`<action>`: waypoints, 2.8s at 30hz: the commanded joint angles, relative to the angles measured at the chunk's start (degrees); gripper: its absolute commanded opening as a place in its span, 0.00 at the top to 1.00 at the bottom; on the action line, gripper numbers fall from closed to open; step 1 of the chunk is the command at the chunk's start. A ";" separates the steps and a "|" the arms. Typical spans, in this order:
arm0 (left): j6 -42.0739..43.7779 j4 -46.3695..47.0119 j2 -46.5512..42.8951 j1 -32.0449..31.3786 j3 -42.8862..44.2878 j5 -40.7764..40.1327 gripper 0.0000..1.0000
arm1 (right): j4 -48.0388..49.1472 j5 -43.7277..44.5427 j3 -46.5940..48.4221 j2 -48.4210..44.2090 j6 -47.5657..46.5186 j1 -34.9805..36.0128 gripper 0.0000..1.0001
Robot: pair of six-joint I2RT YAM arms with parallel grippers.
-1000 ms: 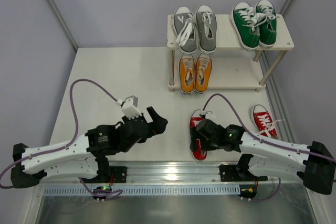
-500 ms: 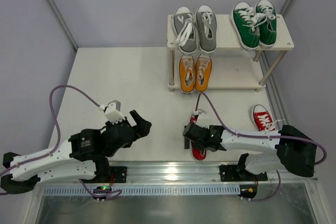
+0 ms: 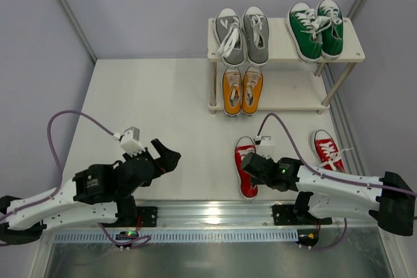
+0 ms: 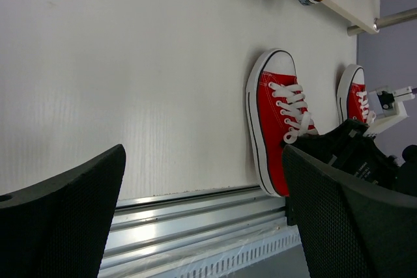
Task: Place and organize the shoes onto the shoe shelf
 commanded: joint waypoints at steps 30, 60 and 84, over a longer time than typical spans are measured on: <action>13.71 12.76 -2.36 0.24 -2.54 -5.30 0.01 | 19.09 -23.76 19.52 -5.46 -41.54 -53.40 0.96; 18.54 18.73 2.48 6.21 -1.92 -1.88 0.00 | 65.33 -41.01 13.89 21.53 -35.74 -69.33 0.96; 21.88 23.92 7.75 17.11 -1.48 10.42 0.00 | 64.63 -36.17 18.02 28.83 -40.31 -68.80 0.96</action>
